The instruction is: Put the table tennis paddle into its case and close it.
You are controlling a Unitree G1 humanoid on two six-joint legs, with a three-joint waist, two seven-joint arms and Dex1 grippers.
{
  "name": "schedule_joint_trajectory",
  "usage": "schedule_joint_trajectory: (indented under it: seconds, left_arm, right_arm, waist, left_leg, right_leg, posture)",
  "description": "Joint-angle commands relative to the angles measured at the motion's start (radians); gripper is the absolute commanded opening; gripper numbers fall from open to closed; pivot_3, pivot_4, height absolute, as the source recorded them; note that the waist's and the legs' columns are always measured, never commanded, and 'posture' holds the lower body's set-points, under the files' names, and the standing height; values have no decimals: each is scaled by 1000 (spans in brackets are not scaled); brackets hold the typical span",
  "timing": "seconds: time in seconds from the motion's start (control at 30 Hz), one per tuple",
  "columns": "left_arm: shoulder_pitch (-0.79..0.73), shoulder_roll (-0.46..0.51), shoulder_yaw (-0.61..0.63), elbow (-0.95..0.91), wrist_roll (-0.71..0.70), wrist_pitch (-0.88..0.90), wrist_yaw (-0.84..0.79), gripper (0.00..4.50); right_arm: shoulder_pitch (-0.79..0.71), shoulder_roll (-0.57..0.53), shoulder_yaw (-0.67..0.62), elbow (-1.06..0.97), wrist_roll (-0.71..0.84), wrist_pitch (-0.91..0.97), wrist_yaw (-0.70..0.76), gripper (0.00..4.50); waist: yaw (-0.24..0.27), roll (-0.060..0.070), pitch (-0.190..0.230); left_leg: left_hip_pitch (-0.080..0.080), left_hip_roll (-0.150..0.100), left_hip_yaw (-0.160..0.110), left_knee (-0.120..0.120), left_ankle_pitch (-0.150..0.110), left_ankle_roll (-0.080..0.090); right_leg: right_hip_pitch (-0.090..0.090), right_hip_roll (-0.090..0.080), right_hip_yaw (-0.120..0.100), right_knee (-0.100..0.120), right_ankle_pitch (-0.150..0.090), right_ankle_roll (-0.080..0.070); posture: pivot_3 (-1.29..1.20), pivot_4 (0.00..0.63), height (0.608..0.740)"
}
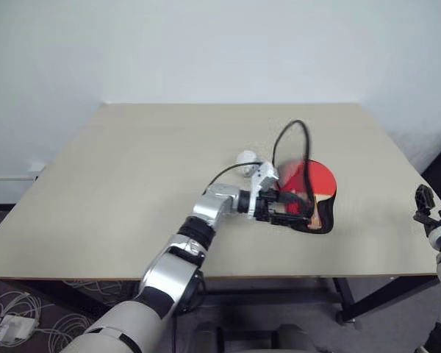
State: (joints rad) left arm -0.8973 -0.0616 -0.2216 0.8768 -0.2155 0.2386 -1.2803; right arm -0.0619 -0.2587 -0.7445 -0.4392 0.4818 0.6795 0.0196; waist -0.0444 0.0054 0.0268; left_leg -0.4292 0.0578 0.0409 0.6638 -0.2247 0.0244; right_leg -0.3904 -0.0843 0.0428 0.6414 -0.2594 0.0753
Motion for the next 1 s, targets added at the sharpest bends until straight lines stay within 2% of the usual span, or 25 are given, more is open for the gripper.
schedule_joint_trajectory:
  seconds: [0.03, 0.27, 0.4, 0.53, 0.73, 1.0]
  left_arm:
    - [-47, -24, 21, 22, 4, -18, 24, 4500]
    - [-51, -2, 66, -1, -10, 47, 43, 4500]
    - [-19, 58, 117, -42, -5, 35, 147, 4500]
    - [1, 100, 98, -57, 33, 125, 231, 4500]
    - [-20, 28, 152, 23, 30, 242, 447, 4500]
    - [-73, -79, 161, 147, 42, 265, 522, 4500]
  right_arm:
    - [-2, -3, -45, -40, 19, -46, -41, 4493]
    - [25, 14, -52, -31, 33, -74, -91, 4493]
    - [45, 24, -26, -24, 25, -79, -113, 4493]
    - [57, 19, 23, -6, -8, -86, -121, 4493]
    - [29, 5, 33, 37, -1, -92, -124, 4493]
    - [11, 1, 49, 60, -1, -87, -130, 4493]
  waist:
    - [-2, 0, 0]
    - [-3, 1, 0]
    - [-3, 1, 0]
    - [-3, 1, 0]
    - [13, 0, 1]
    - [14, 0, 1]
  left_leg:
    - [0, 0, 0, 0, 0, 0]
    - [0, 0, 0, -1, 0, 0]
    - [0, 0, -1, -1, 0, 0]
    - [0, 0, 0, -1, 0, 0]
    - [0, -1, -1, 1, 0, 0]
    - [0, -1, -1, 0, 0, 0]
  right_leg:
    - [0, 0, 0, 0, 0, 0]
    - [0, 0, 0, 0, 0, 0]
    - [0, 0, 0, 0, 0, 0]
    - [0, 0, 0, 0, 0, 0]
    - [1, 0, 0, 0, 0, 0]
    - [0, 0, 0, 0, 0, 0]
  posture:
    - [0, 0, 728]
    - [0, 0, 728]
    - [0, 0, 728]
    - [0, 0, 728]
    - [0, 0, 728]
    - [0, 0, 728]
